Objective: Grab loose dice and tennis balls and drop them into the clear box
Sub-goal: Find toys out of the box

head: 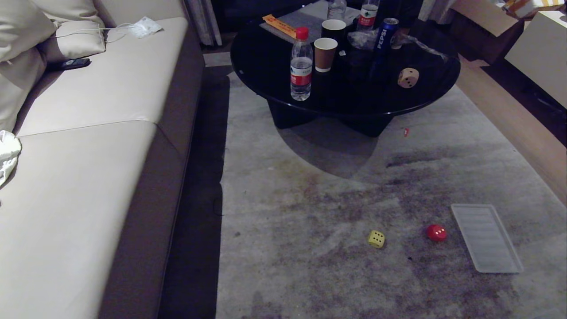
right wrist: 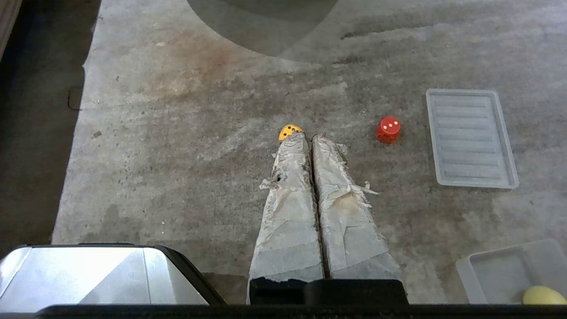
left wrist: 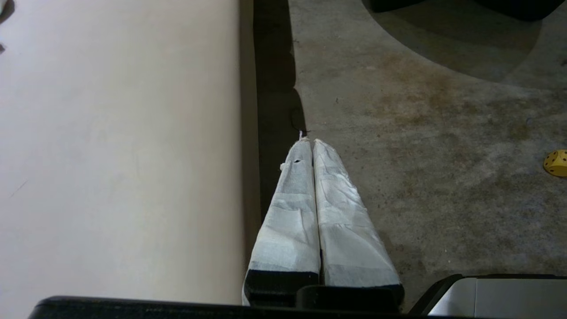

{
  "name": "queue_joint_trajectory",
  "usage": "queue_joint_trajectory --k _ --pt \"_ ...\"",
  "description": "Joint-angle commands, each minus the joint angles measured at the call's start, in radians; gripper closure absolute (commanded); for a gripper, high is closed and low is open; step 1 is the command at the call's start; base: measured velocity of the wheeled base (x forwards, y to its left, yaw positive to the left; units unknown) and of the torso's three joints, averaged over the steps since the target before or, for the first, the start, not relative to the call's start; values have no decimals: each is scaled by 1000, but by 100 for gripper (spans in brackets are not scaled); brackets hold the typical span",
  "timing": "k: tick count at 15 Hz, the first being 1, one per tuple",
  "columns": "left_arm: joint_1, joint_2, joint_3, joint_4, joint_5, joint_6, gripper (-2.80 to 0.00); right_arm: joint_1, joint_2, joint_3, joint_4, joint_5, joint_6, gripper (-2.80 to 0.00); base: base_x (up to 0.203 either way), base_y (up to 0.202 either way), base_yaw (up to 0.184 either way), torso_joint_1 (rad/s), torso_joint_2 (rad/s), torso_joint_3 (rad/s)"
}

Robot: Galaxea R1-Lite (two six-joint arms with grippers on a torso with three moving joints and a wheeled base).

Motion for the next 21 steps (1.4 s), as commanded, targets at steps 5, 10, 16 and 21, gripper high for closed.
queue_joint_trajectory --k 5,10,16,21 --pt "0 2 2 1 -1 -1 0 2 1 -1 0 0 0 0 1 -101 5 2 2 1" --pt "0 2 2 4 6 -28 0 0 1 0 0 0 -1 0 0 -47 -1 2 2 0" --pt "0 2 2 4 19 -45 0 1 1 -1 0 0 -2 0 0 0 0 2 2 -84" --pt "0 2 2 4 19 -45 0 1 1 0 0 0 -3 0 0 0 0 1 3 -197"
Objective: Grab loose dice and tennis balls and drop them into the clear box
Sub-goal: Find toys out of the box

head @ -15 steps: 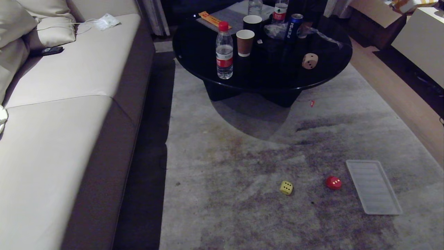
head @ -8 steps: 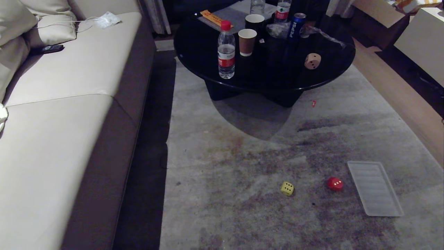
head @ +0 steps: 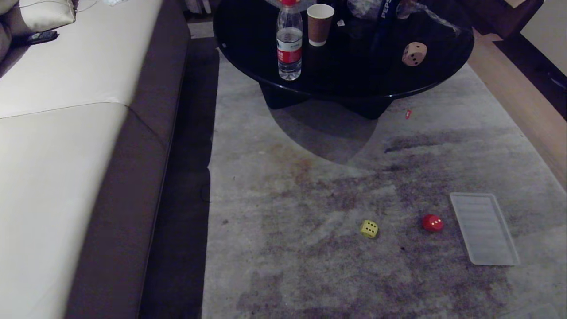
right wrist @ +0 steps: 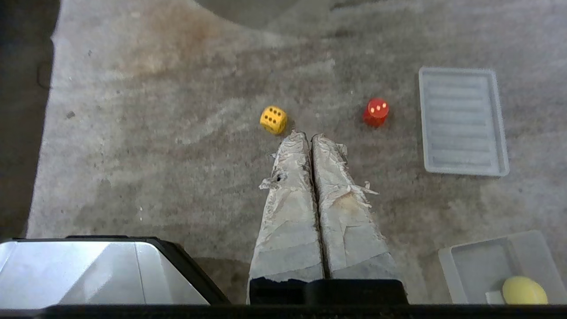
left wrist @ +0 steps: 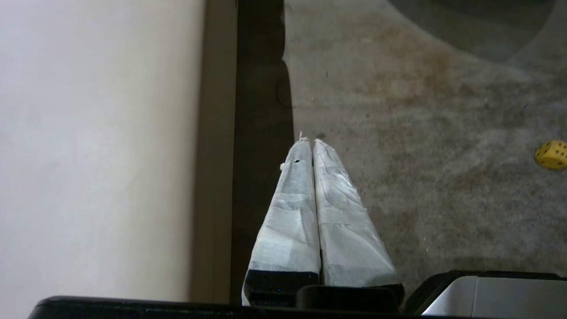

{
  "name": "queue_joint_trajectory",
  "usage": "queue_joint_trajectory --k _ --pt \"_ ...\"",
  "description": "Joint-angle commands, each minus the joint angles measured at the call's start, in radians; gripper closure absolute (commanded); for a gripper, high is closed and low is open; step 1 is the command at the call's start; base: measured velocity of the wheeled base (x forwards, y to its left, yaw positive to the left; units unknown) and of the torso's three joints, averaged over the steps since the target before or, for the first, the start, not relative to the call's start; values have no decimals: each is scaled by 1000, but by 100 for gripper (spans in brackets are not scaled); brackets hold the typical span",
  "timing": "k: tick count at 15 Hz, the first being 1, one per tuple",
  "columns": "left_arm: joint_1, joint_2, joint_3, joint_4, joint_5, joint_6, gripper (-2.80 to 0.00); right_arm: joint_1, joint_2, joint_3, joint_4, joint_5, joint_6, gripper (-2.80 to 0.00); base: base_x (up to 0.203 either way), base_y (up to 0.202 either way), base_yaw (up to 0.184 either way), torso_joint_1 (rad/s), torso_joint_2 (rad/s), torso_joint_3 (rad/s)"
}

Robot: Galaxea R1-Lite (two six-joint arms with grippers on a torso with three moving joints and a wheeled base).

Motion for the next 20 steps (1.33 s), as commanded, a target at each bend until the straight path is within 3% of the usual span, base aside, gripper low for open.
queue_joint_trajectory --k 1,20 --pt "0 2 2 0 1 -1 0 0 1 0 0 0 0 0 0 0 0 2 5 -200" --pt "0 2 2 0 2 -3 0 0 1 0 1 -1 2 0 0 0 0 2 4 -198"
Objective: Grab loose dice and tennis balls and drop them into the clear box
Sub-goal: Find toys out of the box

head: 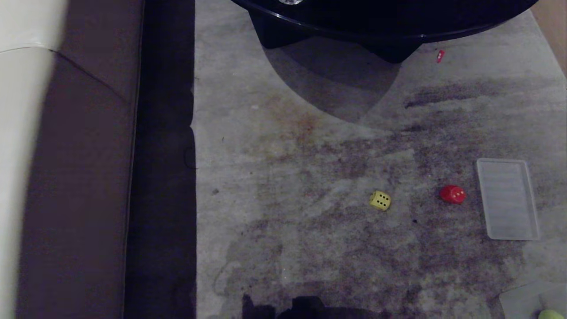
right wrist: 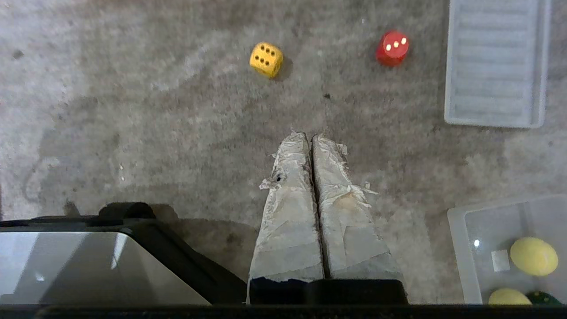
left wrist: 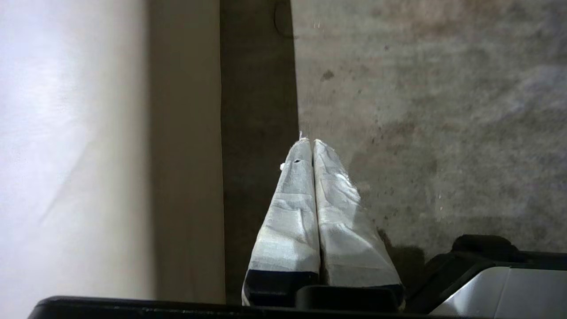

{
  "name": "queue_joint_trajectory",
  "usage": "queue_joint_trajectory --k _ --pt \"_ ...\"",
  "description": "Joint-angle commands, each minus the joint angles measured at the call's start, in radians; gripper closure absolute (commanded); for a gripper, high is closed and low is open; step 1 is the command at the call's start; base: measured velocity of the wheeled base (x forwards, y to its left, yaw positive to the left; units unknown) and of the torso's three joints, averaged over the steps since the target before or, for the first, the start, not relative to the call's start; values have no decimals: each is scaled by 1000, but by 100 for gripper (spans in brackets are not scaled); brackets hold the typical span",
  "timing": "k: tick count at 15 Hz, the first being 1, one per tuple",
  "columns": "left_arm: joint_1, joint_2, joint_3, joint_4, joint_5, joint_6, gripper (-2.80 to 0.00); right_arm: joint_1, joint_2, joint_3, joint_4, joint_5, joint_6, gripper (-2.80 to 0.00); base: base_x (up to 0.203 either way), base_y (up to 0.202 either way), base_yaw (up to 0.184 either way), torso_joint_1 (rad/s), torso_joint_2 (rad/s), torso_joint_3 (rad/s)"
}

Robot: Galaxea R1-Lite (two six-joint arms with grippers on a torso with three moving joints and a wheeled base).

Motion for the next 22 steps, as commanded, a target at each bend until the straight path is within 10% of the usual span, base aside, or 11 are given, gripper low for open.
queue_joint_trajectory --k 1,22 --pt "0 2 2 0 0 -2 0 1 1 1 2 0 0 0 0 0 0 6 6 -193" --pt "0 2 2 0 0 -3 0 -2 219 -171 48 -20 10 0 0 0 0 2 1 -134"
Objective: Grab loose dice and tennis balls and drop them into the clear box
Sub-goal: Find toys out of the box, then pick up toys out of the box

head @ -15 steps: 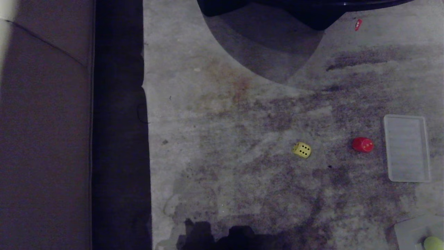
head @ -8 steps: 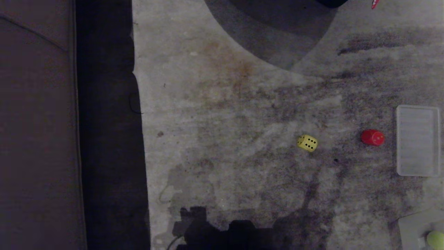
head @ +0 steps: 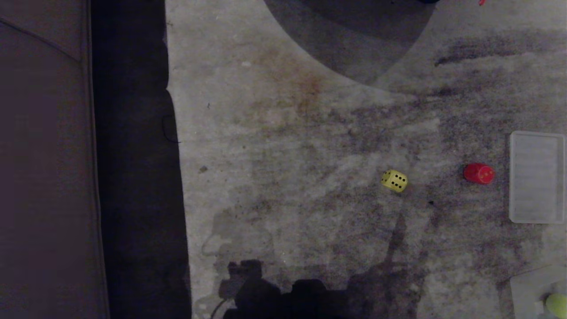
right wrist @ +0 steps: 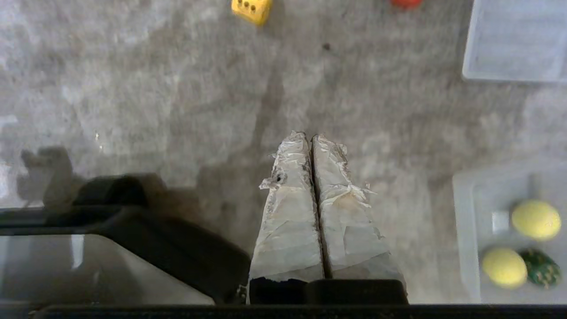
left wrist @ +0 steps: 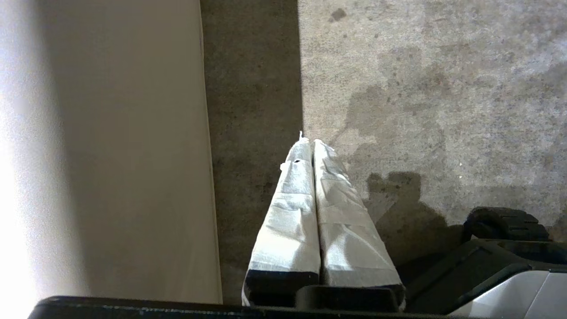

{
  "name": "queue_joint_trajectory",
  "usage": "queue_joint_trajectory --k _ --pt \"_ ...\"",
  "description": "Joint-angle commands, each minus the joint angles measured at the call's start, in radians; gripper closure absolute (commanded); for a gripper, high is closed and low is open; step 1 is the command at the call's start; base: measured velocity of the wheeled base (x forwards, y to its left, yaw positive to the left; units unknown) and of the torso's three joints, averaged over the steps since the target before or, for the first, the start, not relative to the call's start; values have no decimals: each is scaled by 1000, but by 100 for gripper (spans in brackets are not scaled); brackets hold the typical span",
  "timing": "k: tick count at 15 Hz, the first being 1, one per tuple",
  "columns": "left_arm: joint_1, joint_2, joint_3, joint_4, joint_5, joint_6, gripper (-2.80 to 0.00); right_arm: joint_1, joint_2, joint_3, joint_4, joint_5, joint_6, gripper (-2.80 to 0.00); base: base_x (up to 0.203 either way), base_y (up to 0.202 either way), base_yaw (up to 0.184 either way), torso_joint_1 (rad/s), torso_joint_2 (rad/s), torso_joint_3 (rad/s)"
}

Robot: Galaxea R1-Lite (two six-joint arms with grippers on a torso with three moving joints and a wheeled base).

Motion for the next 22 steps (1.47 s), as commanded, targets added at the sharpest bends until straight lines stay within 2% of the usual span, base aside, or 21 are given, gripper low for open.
queue_joint_trajectory --k 1,5,10,14,16,17,19,22 --pt "0 1 2 0 1 0 0 3 235 -86 5 4 13 0 0 0 0 0 0 0" --pt "0 1 2 0 1 0 0 5 622 -184 -46 25 71 0 0 0 0 0 0 0" --pt "0 1 2 0 1 0 0 21 1074 -222 -360 31 217 0 0 0 0 0 0 0" --pt "0 1 2 0 1 0 0 127 1424 -295 -640 21 287 0 0 0 0 0 0 0" --pt "0 1 2 0 1 0 0 167 1542 -323 -738 18 303 0 0 0 0 0 0 0" --pt "0 1 2 0 1 0 0 179 1601 -332 -795 17 324 -280 0 0 0 0 0 0" --pt "0 1 2 0 1 0 0 203 1709 -373 -891 12 370 -280 0 0 0 0 0 0" --pt "0 1 2 0 1 0 0 227 1792 -466 -929 -28 390 -280 0 0 0 0 0 0"
